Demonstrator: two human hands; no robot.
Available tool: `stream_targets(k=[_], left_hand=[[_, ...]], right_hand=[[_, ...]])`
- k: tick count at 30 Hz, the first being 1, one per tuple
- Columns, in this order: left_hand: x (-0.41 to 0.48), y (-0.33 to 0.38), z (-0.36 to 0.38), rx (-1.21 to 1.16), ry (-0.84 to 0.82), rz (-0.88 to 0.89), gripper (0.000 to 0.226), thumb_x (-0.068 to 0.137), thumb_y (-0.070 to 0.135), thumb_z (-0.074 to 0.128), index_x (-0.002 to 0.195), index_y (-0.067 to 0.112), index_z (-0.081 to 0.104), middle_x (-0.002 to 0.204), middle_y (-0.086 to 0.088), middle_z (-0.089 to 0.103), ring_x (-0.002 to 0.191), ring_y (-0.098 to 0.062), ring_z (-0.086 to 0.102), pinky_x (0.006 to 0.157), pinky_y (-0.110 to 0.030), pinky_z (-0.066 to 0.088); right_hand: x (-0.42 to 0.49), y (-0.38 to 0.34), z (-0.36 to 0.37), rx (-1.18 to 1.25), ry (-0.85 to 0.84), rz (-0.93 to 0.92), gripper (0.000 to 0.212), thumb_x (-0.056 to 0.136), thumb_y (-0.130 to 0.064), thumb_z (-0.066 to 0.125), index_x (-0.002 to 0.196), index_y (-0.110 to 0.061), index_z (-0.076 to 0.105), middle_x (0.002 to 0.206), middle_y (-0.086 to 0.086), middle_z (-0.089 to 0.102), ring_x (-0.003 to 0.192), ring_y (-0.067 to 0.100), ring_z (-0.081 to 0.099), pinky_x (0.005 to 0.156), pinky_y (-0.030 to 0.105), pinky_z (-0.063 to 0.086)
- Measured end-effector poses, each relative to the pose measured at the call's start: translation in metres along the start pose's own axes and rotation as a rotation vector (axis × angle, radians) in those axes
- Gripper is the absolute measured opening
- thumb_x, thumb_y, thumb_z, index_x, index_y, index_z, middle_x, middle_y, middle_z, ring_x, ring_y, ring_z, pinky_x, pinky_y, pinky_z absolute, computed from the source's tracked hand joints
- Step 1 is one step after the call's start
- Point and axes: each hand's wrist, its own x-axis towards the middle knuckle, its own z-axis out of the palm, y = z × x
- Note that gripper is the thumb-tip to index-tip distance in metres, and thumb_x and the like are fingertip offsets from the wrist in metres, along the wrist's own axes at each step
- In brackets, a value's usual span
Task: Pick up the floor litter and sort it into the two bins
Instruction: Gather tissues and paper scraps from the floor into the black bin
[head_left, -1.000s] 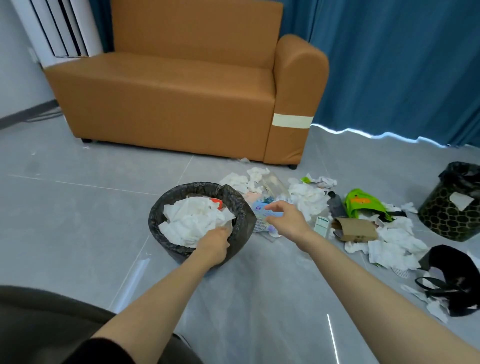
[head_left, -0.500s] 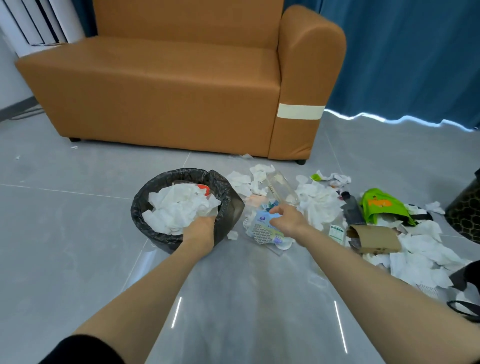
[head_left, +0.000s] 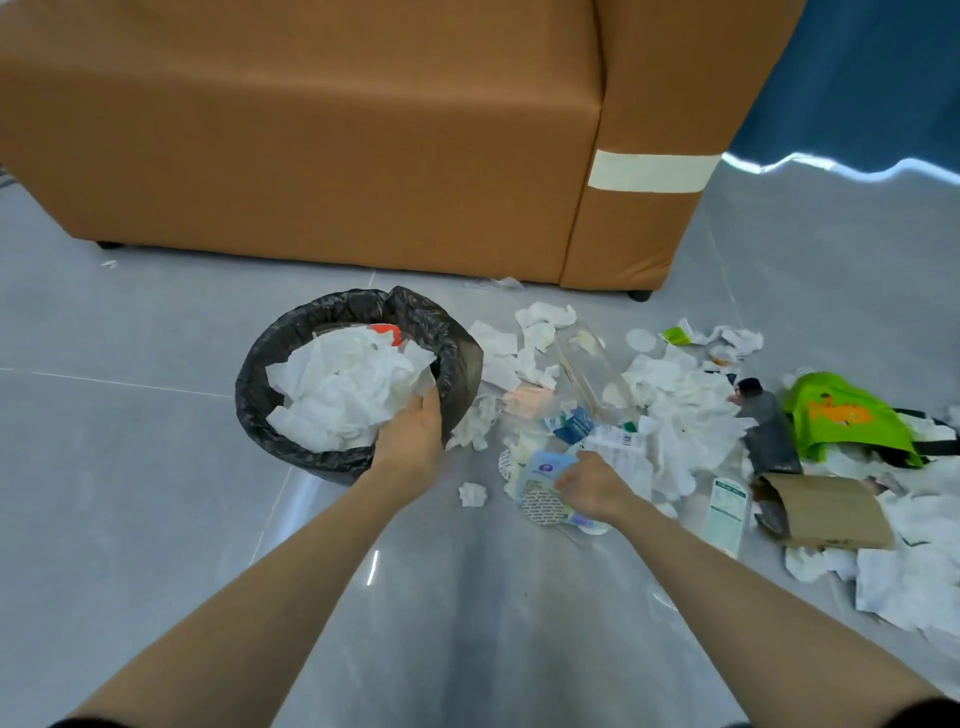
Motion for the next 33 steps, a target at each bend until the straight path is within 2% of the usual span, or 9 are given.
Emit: stream_targets(k=[1, 3, 5, 9, 13, 18, 22, 26, 33], left_hand=[[0.002, -0.002, 0.0, -0.058, -0.003, 0.012, 0.07, 0.092, 0.015, 0.054, 0.147, 0.009, 0.012, 0.134, -0.012, 0.043, 0.119, -0.029, 0.049, 0.091, -0.038, 0.044], [0.004, -0.007, -0.001, -0.138, -0.02, 0.041, 0.07, 0.091, 0.016, 0.056, 0.148, 0.01, 0.015, 0.131, -0.014, 0.046, 0.117, -0.03, 0.049, 0.091, -0.038, 0.044], [0.003, -0.011, -0.005, -0.171, -0.04, 0.054, 0.064, 0.092, 0.009, 0.051, 0.148, 0.011, 0.018, 0.128, -0.015, 0.048, 0.115, -0.032, 0.05, 0.092, -0.038, 0.043], [-0.002, -0.022, -0.017, -0.127, -0.067, 0.088, 0.06, 0.093, 0.005, 0.046, 0.147, 0.013, 0.021, 0.13, -0.013, 0.049, 0.116, -0.028, 0.051, 0.098, -0.033, 0.042], [-0.007, -0.032, -0.026, -0.048, -0.097, 0.111, 0.064, 0.092, 0.002, 0.046, 0.148, 0.016, 0.019, 0.127, -0.011, 0.051, 0.112, -0.027, 0.054, 0.093, -0.03, 0.045], [-0.013, -0.041, -0.034, 0.072, -0.127, 0.1, 0.068, 0.09, 0.001, 0.048, 0.148, 0.02, 0.019, 0.125, -0.009, 0.05, 0.11, -0.029, 0.055, 0.089, -0.037, 0.049], [-0.015, -0.043, -0.039, 0.041, -0.119, 0.07, 0.057, 0.09, 0.004, 0.049, 0.142, 0.021, 0.031, 0.127, -0.007, 0.049, 0.113, -0.029, 0.052, 0.087, -0.038, 0.048], [-0.016, -0.04, -0.046, 0.064, -0.161, 0.071, 0.046, 0.093, 0.013, 0.047, 0.138, 0.018, 0.035, 0.127, -0.008, 0.049, 0.116, -0.03, 0.05, 0.088, -0.039, 0.045], [-0.008, -0.03, -0.048, 0.146, -0.117, 0.072, 0.035, 0.096, 0.022, 0.046, 0.13, 0.014, 0.041, 0.125, -0.009, 0.053, 0.113, -0.028, 0.053, 0.079, -0.034, 0.042]], right_hand=[[0.003, 0.0, 0.002, -0.018, -0.01, 0.035, 0.013, 0.09, -0.006, 0.046, 0.08, -0.004, 0.053, 0.097, 0.011, 0.05, 0.075, 0.017, 0.055, 0.067, 0.028, 0.046], [0.006, -0.003, 0.002, -0.004, -0.008, 0.073, 0.011, 0.091, -0.006, 0.044, 0.089, -0.001, 0.054, 0.096, 0.016, 0.054, 0.08, 0.025, 0.061, 0.054, 0.026, 0.04], [0.006, -0.013, -0.005, 0.062, 0.056, 0.091, 0.019, 0.093, -0.009, 0.045, 0.098, 0.0, 0.061, 0.099, 0.016, 0.059, 0.094, 0.03, 0.062, 0.063, 0.025, 0.04], [-0.003, -0.043, -0.037, 0.325, 0.276, 0.066, 0.025, 0.092, -0.015, 0.048, 0.069, -0.01, 0.057, 0.071, 0.005, 0.056, 0.075, 0.021, 0.052, 0.06, 0.026, 0.036], [-0.015, -0.072, -0.067, 0.799, 0.568, 0.013, 0.026, 0.089, -0.007, 0.049, 0.092, -0.016, 0.073, 0.086, -0.006, 0.061, 0.078, 0.013, 0.054, 0.071, 0.025, 0.045], [-0.027, -0.121, -0.096, 1.401, 0.35, -0.095, 0.027, 0.09, -0.001, 0.047, 0.104, -0.013, 0.068, 0.076, 0.001, 0.058, 0.057, 0.011, 0.045, 0.056, 0.02, 0.042], [-0.033, -0.163, -0.094, 1.271, 0.083, -0.264, 0.033, 0.095, -0.006, 0.045, 0.122, -0.015, 0.061, 0.107, 0.001, 0.062, 0.075, 0.014, 0.058, 0.067, 0.022, 0.05], [-0.036, -0.179, -0.073, 0.917, -0.165, -0.367, 0.046, 0.095, -0.003, 0.041, 0.135, -0.025, 0.047, 0.134, -0.013, 0.044, 0.102, 0.013, 0.062, 0.084, 0.028, 0.052], [-0.025, -0.144, -0.052, 0.725, 0.151, -0.24, 0.029, 0.094, -0.008, 0.041, 0.115, -0.018, 0.059, 0.115, -0.002, 0.061, 0.088, 0.014, 0.059, 0.074, 0.023, 0.047]])
